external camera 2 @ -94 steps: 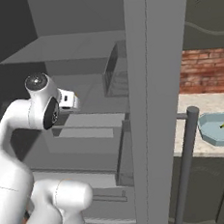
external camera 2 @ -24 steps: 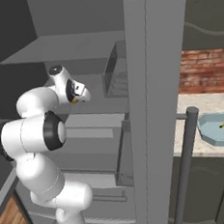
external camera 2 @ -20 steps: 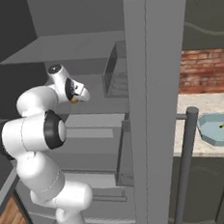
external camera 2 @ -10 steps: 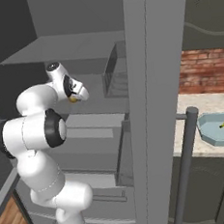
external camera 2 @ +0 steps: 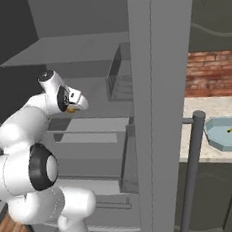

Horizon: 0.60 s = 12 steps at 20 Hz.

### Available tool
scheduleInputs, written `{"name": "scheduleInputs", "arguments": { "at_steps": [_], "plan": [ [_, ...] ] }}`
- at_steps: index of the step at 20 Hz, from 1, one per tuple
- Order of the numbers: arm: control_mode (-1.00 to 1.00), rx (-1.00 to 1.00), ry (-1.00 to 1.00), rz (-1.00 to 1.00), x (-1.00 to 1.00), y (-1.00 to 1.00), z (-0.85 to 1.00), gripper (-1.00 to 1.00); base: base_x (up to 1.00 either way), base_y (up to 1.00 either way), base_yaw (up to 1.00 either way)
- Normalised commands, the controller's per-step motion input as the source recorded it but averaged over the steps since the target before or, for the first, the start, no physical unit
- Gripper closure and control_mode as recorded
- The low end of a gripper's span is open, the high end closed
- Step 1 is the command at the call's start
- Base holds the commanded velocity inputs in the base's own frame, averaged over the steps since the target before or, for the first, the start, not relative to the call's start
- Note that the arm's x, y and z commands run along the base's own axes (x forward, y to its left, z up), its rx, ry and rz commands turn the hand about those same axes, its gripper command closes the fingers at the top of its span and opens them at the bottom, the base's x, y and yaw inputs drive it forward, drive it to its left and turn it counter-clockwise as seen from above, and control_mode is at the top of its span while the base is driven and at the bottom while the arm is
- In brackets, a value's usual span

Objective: Pick the banana and apple from the fridge and place them inside the tupperware on the counter.

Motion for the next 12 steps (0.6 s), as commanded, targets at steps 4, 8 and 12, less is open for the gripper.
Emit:
{"name": "scheduleInputs", "arguments": {
  "at_steps": [4,8,12],
  "plan": [
    [-1.0,0.0,-0.28,0.18,-1.0,-0.37,0.61,1.0,0.0,0.0,0.0],
    [-1.0,0.0,-0.12,0.2,-1.0,-0.33,0.73,1.0,0.0,0.0,0.0],
    [-1.0,0.0,0.09,0.16,-1.0,-0.13,0.86,1.0,0.0,0.0,0.0]
  ]
}}
